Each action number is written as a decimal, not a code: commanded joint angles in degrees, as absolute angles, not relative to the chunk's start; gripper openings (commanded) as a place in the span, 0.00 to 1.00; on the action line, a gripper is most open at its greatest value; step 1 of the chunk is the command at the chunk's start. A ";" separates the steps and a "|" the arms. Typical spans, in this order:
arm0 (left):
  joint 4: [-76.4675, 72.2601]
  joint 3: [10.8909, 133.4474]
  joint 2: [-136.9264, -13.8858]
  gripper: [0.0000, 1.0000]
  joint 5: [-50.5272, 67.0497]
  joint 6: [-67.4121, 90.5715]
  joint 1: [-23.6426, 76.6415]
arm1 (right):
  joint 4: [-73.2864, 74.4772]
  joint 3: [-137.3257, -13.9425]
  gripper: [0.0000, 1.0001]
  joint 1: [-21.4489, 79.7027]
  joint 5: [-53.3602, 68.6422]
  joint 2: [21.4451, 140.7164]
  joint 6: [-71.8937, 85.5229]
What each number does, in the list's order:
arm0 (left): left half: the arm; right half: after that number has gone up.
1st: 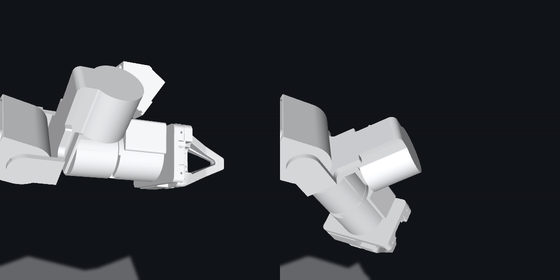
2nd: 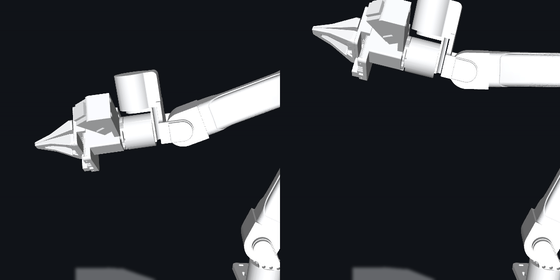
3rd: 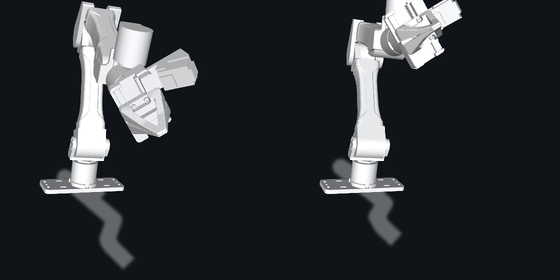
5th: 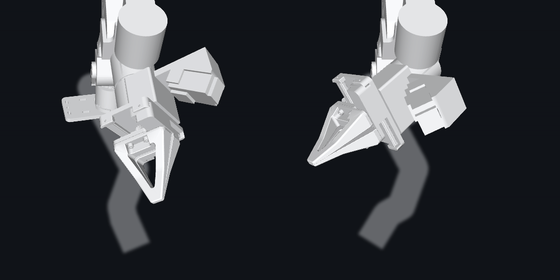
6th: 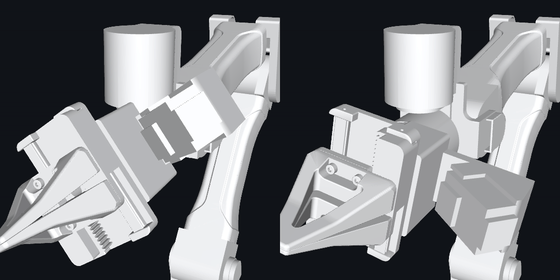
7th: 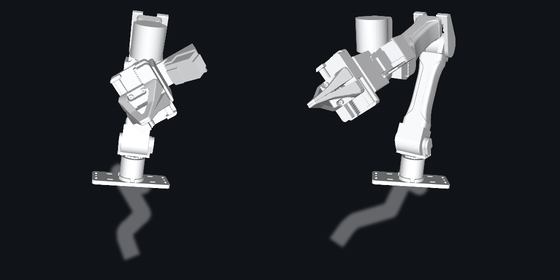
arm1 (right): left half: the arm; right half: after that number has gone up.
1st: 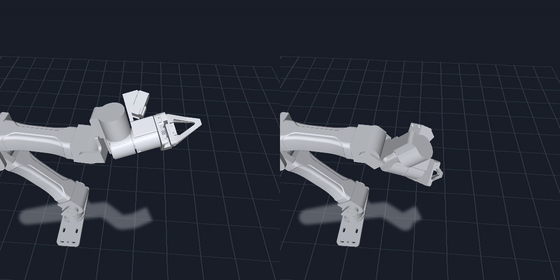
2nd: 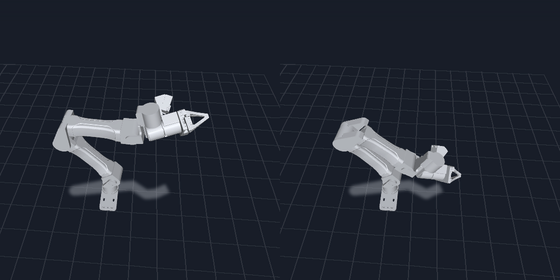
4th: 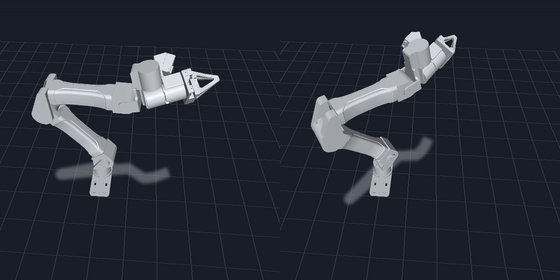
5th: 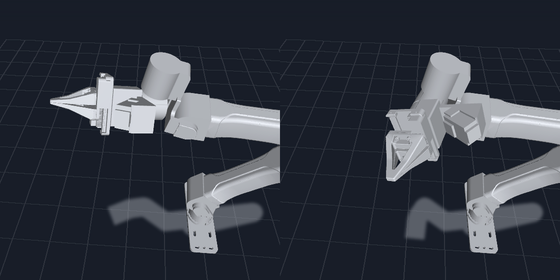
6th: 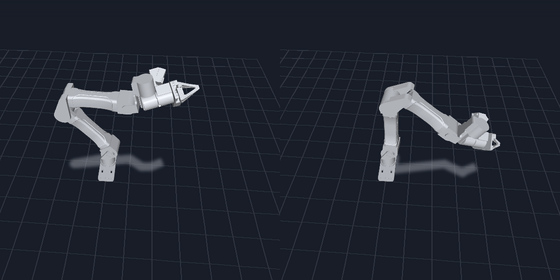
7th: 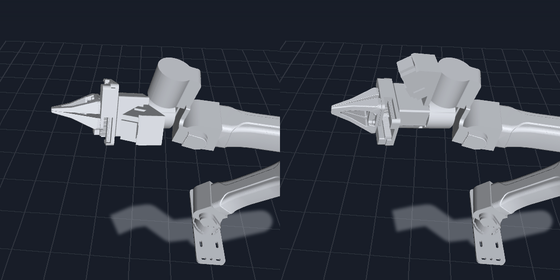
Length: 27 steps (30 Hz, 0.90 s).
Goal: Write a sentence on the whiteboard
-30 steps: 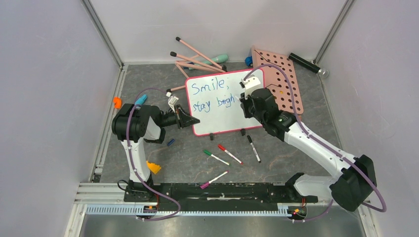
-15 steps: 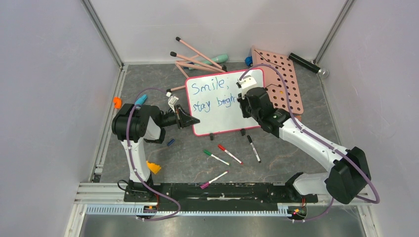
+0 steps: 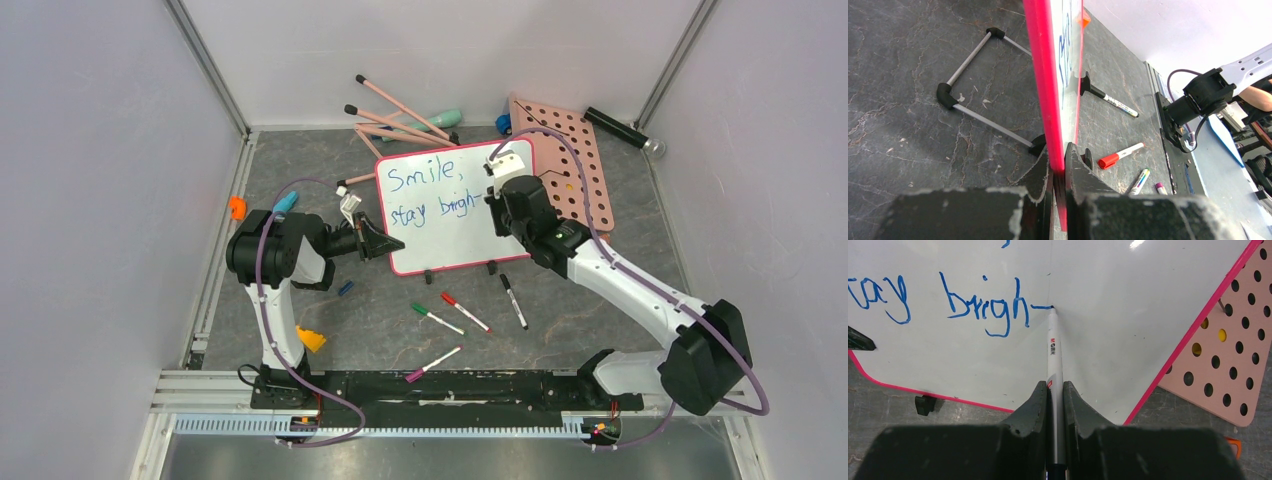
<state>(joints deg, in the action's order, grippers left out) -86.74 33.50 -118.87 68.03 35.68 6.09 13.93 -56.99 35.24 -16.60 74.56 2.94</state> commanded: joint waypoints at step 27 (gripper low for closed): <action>-89.25 33.41 -122.13 0.02 65.10 21.45 5.45 | 12.09 -61.51 0.00 34.45 -14.49 76.28 1.85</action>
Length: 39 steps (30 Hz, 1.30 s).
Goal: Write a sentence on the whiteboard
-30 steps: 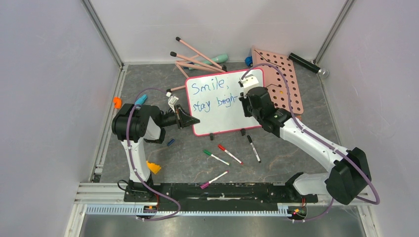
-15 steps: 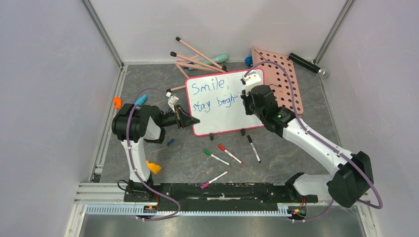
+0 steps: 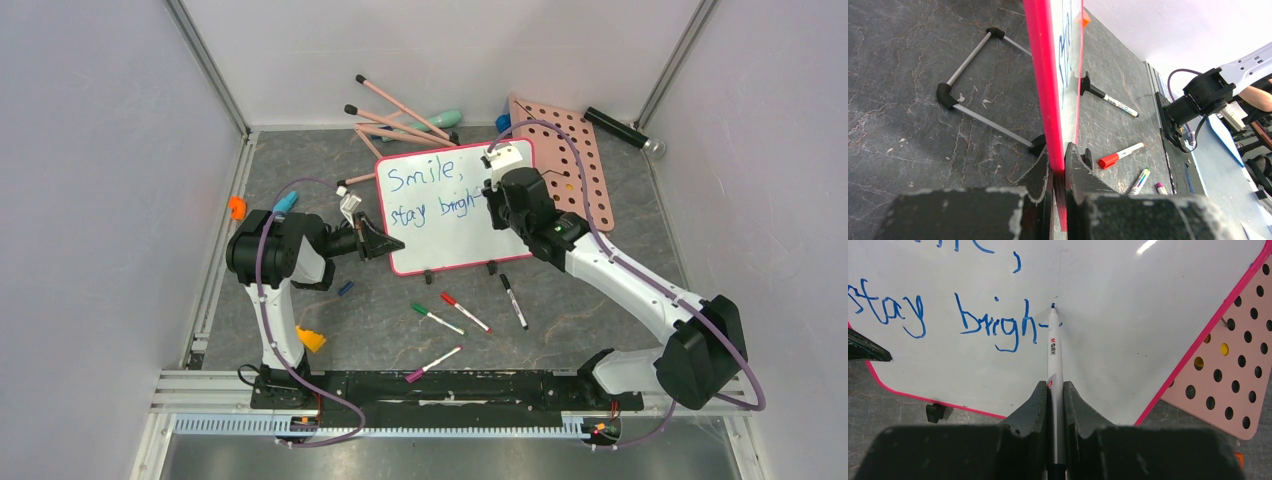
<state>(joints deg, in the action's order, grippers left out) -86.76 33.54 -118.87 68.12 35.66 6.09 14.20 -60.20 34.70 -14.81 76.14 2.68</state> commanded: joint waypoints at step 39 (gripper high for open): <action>-89.21 33.53 -122.02 0.18 65.82 21.53 5.45 | 10.95 -52.33 0.00 34.28 -13.28 62.88 2.65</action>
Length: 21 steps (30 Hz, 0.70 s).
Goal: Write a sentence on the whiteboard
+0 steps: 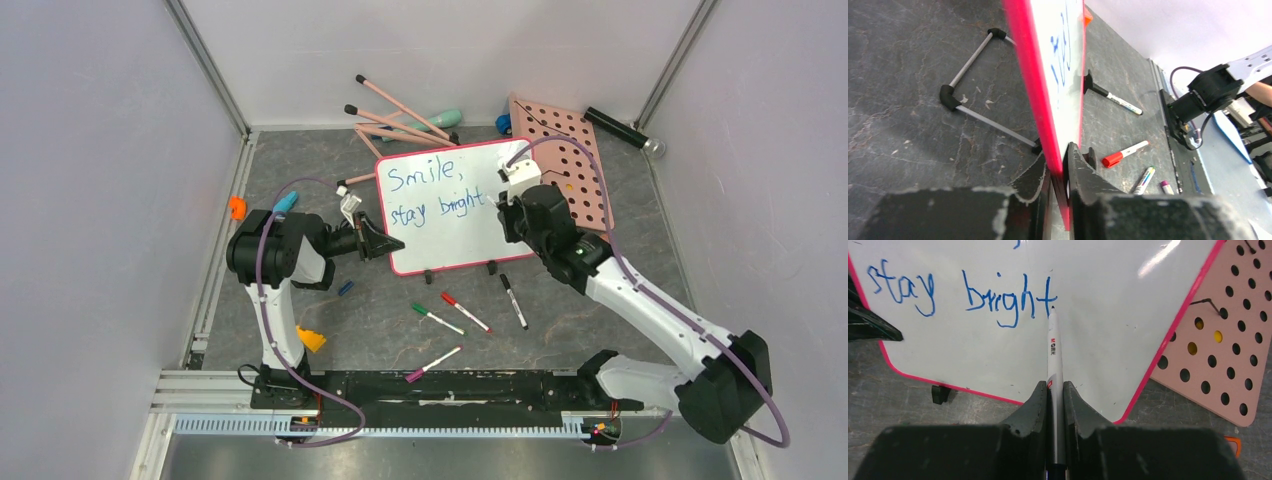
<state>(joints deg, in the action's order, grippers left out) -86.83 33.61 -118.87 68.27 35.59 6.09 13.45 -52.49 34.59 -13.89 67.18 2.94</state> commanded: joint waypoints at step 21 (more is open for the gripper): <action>-89.21 25.95 -115.71 0.61 57.96 16.41 6.00 | 12.43 -48.63 0.00 34.28 -14.10 54.67 1.98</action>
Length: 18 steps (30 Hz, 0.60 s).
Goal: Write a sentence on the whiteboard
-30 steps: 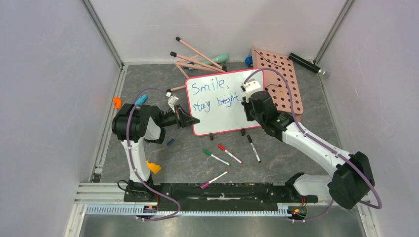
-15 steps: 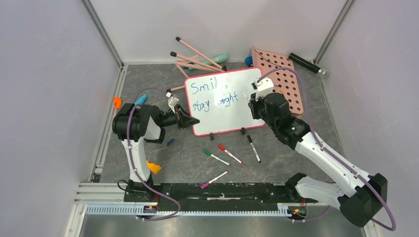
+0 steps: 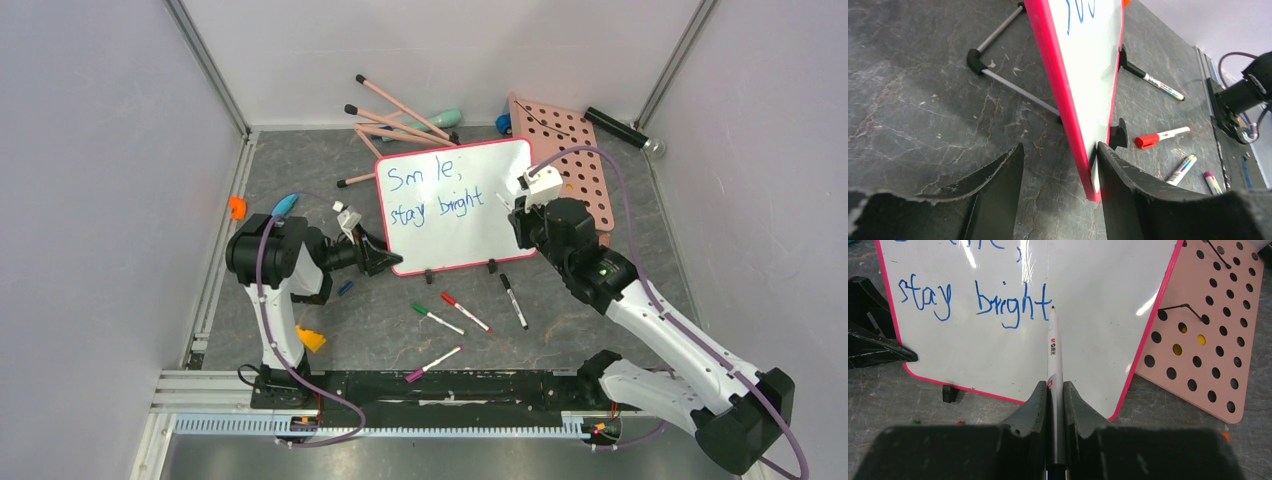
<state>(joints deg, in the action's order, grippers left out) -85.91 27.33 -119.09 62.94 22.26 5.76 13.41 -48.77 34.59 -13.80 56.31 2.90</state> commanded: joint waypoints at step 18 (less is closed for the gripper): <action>-89.21 16.56 -102.09 0.92 47.82 17.20 6.33 | 12.62 -46.51 0.00 34.27 -14.23 50.79 1.67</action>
